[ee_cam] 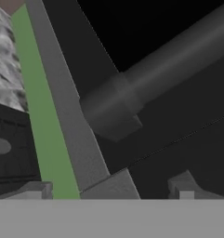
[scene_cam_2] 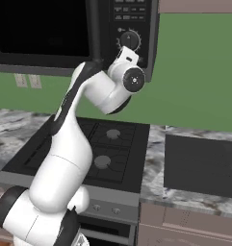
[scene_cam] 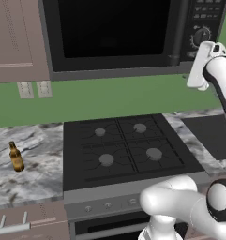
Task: Place the microwavable item in the microwave. Then, close the microwave door and press the start button.
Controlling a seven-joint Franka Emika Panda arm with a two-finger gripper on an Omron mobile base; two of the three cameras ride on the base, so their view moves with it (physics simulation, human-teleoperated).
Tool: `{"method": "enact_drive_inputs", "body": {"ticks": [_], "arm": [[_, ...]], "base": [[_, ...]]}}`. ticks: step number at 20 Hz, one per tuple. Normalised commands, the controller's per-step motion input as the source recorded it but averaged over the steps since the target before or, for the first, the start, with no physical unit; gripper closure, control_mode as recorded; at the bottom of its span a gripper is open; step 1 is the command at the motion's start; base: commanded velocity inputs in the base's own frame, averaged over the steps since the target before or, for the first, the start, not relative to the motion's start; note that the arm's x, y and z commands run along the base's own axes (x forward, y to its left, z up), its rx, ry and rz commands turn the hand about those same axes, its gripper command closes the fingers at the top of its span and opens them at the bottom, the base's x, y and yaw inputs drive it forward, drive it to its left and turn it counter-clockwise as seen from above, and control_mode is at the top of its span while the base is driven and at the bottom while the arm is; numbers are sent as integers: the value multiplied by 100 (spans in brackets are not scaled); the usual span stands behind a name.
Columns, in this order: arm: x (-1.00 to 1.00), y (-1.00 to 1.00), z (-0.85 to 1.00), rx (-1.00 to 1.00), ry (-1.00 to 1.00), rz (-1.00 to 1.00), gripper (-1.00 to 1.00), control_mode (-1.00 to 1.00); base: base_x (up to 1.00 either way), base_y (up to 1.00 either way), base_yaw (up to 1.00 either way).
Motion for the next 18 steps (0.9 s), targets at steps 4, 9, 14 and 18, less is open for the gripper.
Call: {"method": "enact_drive_inputs", "body": {"ticks": [4, 9, 14, 18], "arm": [[51, 0, -7, 3, 0, 0, -100, -100], [42, -1, -5, 3, 0, 0, -100, -100], [35, 0, -12, 1, 0, 0, -100, -100], [43, 0, -18, 0, 0, 1, -100, -100]], "base": [[0, 0, 0], [0, 0, 0], [0, 0, 0], [0, 0, 0]]}}
